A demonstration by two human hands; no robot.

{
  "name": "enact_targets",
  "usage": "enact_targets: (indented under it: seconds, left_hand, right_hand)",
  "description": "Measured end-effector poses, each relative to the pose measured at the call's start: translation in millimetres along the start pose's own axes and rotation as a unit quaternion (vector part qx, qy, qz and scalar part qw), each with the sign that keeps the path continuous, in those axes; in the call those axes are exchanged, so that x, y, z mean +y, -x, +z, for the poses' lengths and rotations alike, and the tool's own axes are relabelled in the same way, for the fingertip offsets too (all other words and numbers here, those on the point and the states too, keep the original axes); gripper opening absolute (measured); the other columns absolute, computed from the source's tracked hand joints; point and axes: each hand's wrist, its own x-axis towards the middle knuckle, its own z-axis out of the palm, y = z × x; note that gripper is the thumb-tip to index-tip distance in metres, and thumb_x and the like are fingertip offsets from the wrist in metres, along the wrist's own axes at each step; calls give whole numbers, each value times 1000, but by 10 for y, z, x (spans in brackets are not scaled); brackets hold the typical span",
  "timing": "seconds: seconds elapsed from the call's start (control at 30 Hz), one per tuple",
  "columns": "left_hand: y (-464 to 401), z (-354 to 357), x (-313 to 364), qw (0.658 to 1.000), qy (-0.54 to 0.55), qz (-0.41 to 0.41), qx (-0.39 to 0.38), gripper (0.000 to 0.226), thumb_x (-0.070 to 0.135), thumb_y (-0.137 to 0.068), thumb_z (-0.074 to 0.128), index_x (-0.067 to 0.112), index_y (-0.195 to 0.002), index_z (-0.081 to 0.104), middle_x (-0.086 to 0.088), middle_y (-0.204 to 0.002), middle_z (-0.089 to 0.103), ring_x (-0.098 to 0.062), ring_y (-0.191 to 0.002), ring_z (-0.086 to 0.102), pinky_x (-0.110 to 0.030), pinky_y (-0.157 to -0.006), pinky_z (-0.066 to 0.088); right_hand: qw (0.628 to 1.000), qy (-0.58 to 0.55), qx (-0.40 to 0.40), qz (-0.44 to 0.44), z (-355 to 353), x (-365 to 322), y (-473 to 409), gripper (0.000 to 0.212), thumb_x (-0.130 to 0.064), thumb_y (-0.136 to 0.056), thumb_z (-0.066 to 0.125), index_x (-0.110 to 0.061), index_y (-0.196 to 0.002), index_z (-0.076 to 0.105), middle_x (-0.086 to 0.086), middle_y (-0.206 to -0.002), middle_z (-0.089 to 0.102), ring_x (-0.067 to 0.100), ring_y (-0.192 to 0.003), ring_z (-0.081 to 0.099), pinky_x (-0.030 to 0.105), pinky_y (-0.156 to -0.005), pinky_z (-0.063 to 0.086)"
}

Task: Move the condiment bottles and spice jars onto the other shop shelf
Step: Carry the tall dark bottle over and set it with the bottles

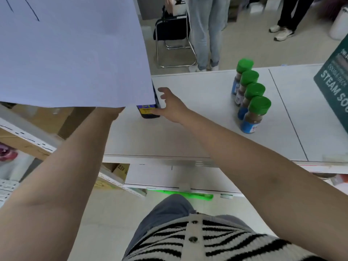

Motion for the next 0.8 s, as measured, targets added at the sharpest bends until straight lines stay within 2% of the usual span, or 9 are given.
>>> enact_targets:
  seconds: [0.1,0.13,0.2,0.3,0.4,0.5,0.57,0.7,0.8]
  left_hand:
    - [-13,64,-98,1000,-3,-29,3,46,67,-71,63,31,-77,36,4,-103,41,-13,-95,38,-25,-87,31]
    - [182,145,5,998,50,-33,2,44,60,-79,62,31,-71,31,4,-98,42,-12,-90,40,-21,-87,29]
    - [573,280,220,985,172,10,-26,30,23,-95,56,26,-72,36,4,-86,45,-14,-84,47,-16,-85,39]
    - [1062,426,442,945,316,86,-9,20,6,-88,61,25,-91,57,-7,-107,61,-29,-109,57,-42,-102,46]
    - [1586,496,550,914,399,74,-2,10,17,-74,74,25,-73,68,-2,-86,67,-22,-84,63,-39,-84,53]
    - [2064,613,522,916,401,9,-19,37,34,-60,80,13,-84,61,-9,-85,66,-22,-73,63,-36,-72,52]
    - [2356,677,413,918,395,-34,-21,44,34,-60,80,9,-89,59,-13,-86,65,-23,-71,63,-36,-69,53]
    - [2958,738,1,912,399,-98,5,36,30,-63,82,11,-87,62,-8,-81,69,-20,-66,64,-30,-65,52]
    - [3403,666,-438,899,406,-161,27,42,29,-67,82,4,-96,65,-7,-80,71,-20,-65,65,-29,-64,52]
  right_hand:
    - [999,-32,-7,-13,56,-16,-16,81,-23,-79,75,-12,-143,28,9,-138,49,21,-127,48,29,-99,40]
    - [999,-39,-2,-17,51,-26,3,77,-21,-80,74,-11,-142,30,9,-134,53,22,-122,52,30,-97,42]
    - [999,-44,7,-16,2,-33,71,71,-22,-81,72,-11,-140,33,9,-127,57,23,-112,58,35,-95,47]
    - [996,-80,-22,12,-124,-23,342,57,-25,-81,74,-9,-127,46,9,-112,65,23,-98,65,39,-90,52]
    - [988,-143,-46,46,-237,15,830,42,-26,-81,74,-8,-113,55,5,-102,67,20,-91,66,37,-85,53]
    - [975,-180,-83,104,-331,81,1357,43,-29,-82,72,-9,-116,55,9,-108,69,22,-93,69,36,-86,55]
    - [962,-199,-121,141,-383,129,1675,44,-24,-81,74,-9,-118,56,13,-108,70,25,-94,70,38,-88,56]
    - [918,-221,-271,186,-341,183,2233,41,-7,-78,74,-8,-117,60,10,-105,72,21,-90,71,30,-81,58]
    - [894,-165,-363,204,-72,171,2543,35,-7,-79,74,-7,-112,64,8,-104,73,20,-92,71,28,-81,57]
